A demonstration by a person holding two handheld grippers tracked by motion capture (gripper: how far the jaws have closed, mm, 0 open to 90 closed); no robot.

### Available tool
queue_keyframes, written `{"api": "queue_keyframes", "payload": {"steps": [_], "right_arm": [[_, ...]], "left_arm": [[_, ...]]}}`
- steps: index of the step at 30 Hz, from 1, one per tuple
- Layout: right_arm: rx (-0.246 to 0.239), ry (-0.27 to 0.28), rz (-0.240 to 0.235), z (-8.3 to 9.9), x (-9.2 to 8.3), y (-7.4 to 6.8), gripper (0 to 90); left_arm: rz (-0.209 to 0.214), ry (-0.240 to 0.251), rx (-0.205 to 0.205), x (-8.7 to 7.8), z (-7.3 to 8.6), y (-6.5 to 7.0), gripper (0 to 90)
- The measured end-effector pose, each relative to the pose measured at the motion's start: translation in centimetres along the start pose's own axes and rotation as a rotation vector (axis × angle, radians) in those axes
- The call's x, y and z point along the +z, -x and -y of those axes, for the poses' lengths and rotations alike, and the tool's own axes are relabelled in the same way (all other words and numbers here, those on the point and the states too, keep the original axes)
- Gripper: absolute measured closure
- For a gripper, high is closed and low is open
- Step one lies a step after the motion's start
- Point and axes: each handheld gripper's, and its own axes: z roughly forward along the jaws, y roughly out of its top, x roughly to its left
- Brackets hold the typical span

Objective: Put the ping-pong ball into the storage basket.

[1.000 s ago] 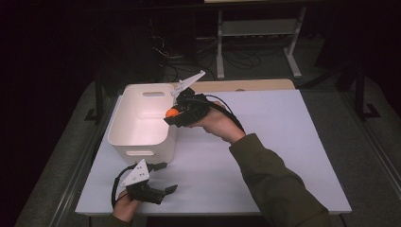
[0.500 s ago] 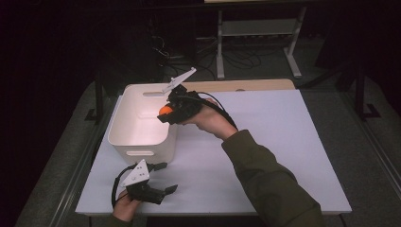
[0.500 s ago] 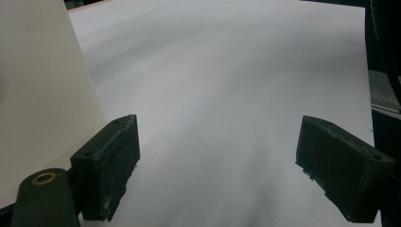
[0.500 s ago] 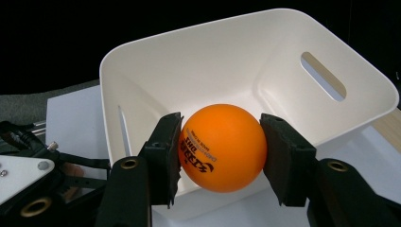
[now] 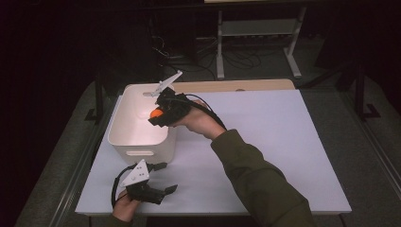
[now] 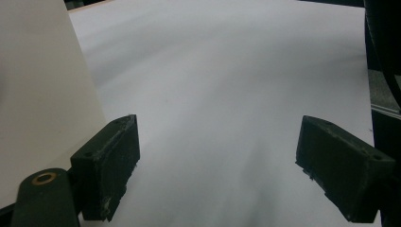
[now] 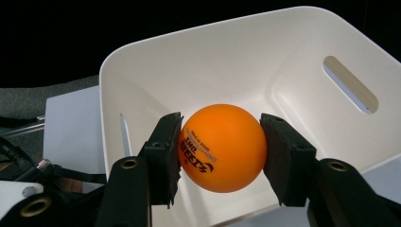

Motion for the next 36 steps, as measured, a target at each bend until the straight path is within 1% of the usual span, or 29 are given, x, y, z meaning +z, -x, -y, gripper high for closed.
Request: {"api": "queue_keyframes", "payload": {"steps": [8, 9, 11, 14, 19, 21, 24, 32, 36], "right_arm": [[-0.01, -0.023, -0.007, 0.2, 1.1, -0.2, 49.2], [-0.011, -0.021, -0.005, 0.2, 1.1, -0.2, 47.3], [-0.01, -0.017, -0.011, 0.3, 1.1, -0.2, 38.8], [-0.014, -0.014, 0.004, 0.5, 0.9, -0.2, 33.9], [-0.009, -0.009, 0.02, 0.9, -0.1, 0.0, 30.5], [-0.009, 0.0, 0.025, 1.2, -0.6, 0.1, 29.6], [0.003, 0.015, 0.034, 1.7, -1.4, 0.3, 28.6], [0.033, 0.029, 0.066, 3.8, -3.5, 0.9, 25.1], [0.053, 0.048, 0.084, 5.0, -4.6, 1.2, 23.2]], "left_arm": [[-0.001, -0.001, 0.0, 0.0, 0.0, 0.0, 14.2], [-0.002, -0.001, -0.003, 0.0, 0.0, 0.0, 14.2], [-0.002, 0.0, -0.004, 0.0, 0.0, 0.0, 14.2], [-0.005, -0.001, -0.004, 0.0, 0.0, 0.0, 14.2], [-0.006, -0.003, -0.002, 0.0, 0.0, -0.1, 14.2], [-0.004, -0.003, -0.004, 0.0, 0.0, -0.1, 14.2], [-0.003, -0.002, -0.006, 0.0, 0.0, 0.0, 14.2], [-0.005, -0.002, -0.001, 0.0, 0.0, 0.0, 14.2], [-0.003, -0.001, -0.005, 0.0, 0.0, -0.1, 14.2]]}}
